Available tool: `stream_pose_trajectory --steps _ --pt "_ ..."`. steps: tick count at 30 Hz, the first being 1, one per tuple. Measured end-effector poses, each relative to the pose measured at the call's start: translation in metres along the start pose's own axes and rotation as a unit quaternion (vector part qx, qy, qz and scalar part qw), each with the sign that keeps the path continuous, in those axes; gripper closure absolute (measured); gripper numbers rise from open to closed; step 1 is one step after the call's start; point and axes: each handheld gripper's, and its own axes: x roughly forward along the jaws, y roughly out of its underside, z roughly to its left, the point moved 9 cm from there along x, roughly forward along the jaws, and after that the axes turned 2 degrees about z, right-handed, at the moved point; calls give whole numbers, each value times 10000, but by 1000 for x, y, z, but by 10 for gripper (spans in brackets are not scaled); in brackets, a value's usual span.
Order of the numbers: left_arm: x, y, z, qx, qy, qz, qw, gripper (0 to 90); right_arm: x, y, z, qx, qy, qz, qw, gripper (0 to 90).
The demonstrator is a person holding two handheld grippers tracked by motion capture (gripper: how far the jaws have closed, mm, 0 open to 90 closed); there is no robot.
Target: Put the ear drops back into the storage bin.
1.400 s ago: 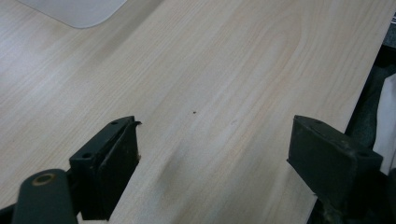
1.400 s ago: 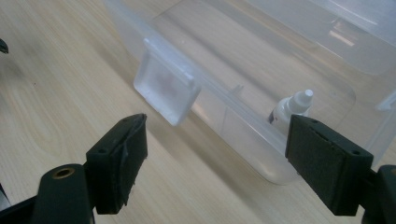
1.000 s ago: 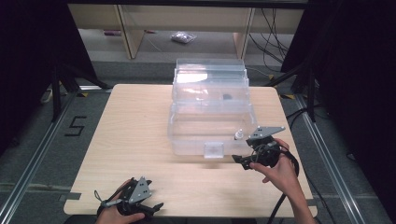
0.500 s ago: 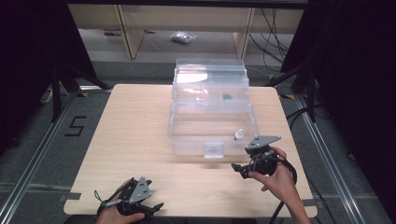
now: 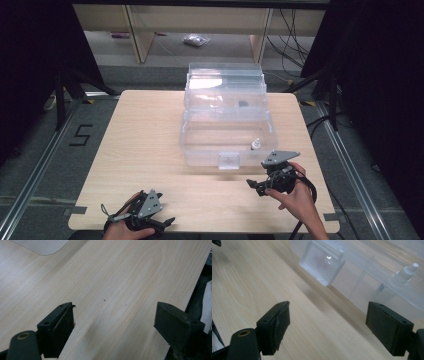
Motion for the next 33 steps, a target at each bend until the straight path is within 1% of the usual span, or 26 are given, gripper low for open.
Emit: stream_pose_trajectory --steps 1,2,4,6,8,9,10,11,12,13,16,17,18,19,20,22,23,25,26,27,28,29,30,31,32,33 --pt "0 0 0 -16 11 -17 10000 156 -1 1 0 2 -24 84 10000 205" --pt "0 0 0 -4 -5 -3 10000 156 1 0 0 -31 22 -28 10000 206" --pt "0 0 0 -2 -6 -5 10000 156 0 3 3 -48 -17 73 10000 207" --pt "0 0 0 -4 -7 -6 10000 156 2 3 4 -60 8 -3 10000 207" --pt "0 0 0 -8 -4 -6 10000 156 2 5 6 -27 -55 69 10000 207" --pt "0 0 0 -6 -6 -5 10000 156 3 6 7 -7 -49 61 10000 207" --pt "0 0 0 -4 -6 -8 10000 156 4 6 7 -80 -32 61 9999 207" --pt "0 0 0 -3 -5 -5 10000 156 5 6 8 -70 -16 9 10000 207" --pt "0 0 0 -1 3 0 10000 156 5 8 9 -56 -57 94 9999 207" --pt "0 0 0 -2 4 -5 10000 156 7 8 9 -35 -39 32 10000 207" --pt "0 0 0 -2 -8 -5 10000 156 8 11 12 -35 -39 31 10000 207" --pt "0 0 0 -1 -10 -5 10000 156 9 12 11 -172 -97 54 9998 207" --pt "0 0 0 1 -8 -6 10000 156 10 14 12 -124 -77 23 9999 207" --pt "0 0 0 -3 -6 -4 10000 156 9 16 13 -51 -77 80 9999 207" --pt "0 0 0 -4 -8 -2 10000 156 11 17 13 -79 -74 52 9999 207" --pt "1 0 0 -9 -5 -20 10000 156 12 21 15 -35 -108 71 9999 207" --pt "1 0 0 -16 -5 -37 10000 156 11 23 15 -54 -142 121 9998 207" --pt "1 0 -1 -19 0 -38 10000 156 14 25 16 -94 -154 44 9998 206" --pt "1 0 -2 -88 19 -42 10000 156 14 27 16 -60 -126 58 9999 206" --pt "1 0 -1 -93 17 -21 10000 156 13 30 16 -38 -150 130 9998 206" --pt "1 0 -1 -81 -16 6 10000 156 15 31 18 23 -148 66 9999 206" --pt "1 0 -1 -86 12 -4 10000 156 14 34 19 90 -178 193 9996 206" --pt "2 0 -1 -94 10 -26 10000 156 15 35 20 102 -179 127 9997 206" --pt "2 0 -2 -91 21 -34 10000 156 14 36 21 169 -204 161 9995 206" --pt "2 0 -2 -92 13 -24 10000 157 16 37 21 111 -215 89 9997 205" --pt "2 0 -2 -95 23 -39 9999 156 16 39 21 131 -175 85 9997 204"
